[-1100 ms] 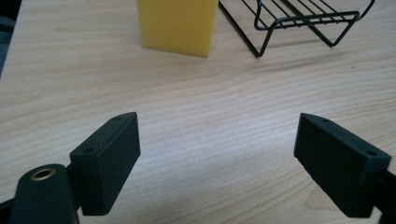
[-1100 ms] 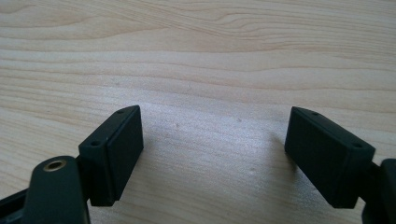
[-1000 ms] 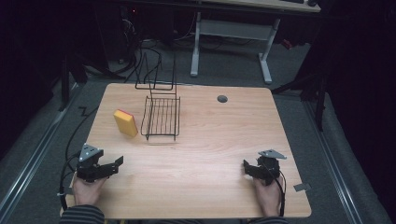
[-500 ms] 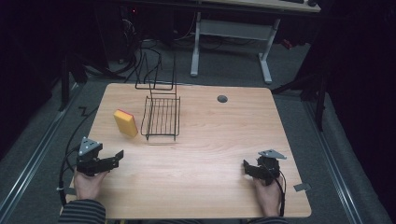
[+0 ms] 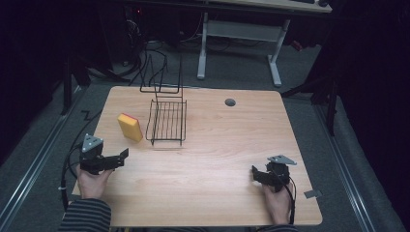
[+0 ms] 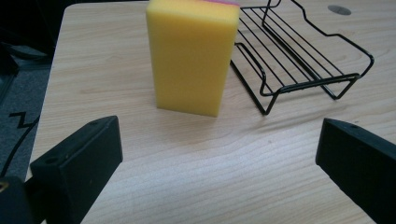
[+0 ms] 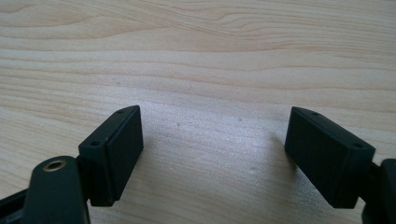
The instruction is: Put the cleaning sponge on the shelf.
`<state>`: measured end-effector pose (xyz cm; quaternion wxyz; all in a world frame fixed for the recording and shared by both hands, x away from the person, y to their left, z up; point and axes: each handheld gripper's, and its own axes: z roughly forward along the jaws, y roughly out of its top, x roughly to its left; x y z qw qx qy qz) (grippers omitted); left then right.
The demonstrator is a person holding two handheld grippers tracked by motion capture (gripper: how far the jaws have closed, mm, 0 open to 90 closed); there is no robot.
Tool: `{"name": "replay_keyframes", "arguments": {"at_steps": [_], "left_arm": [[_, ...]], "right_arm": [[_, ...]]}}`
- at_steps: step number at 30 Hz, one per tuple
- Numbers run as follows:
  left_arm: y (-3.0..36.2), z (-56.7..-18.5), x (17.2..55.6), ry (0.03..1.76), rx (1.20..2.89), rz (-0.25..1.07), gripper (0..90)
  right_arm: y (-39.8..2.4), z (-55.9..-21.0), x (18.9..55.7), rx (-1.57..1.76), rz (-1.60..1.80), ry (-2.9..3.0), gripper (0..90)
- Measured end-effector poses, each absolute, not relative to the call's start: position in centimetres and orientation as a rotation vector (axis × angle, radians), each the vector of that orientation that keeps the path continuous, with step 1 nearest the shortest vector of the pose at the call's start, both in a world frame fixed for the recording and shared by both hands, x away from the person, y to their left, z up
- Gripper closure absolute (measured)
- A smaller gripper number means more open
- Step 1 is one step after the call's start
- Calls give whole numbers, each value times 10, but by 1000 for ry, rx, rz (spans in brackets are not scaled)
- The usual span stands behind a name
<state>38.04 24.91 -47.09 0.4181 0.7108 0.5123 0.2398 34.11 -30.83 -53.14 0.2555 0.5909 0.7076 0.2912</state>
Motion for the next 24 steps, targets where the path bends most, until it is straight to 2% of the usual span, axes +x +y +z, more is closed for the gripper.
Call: {"name": "replay_keyframes", "arguments": {"at_steps": [24], "left_arm": [[234, -454, 416, 1230, 1812, 665, 0]], "right_arm": [[-308, -531, 341, 1612, 789, 1922, 195]]}}
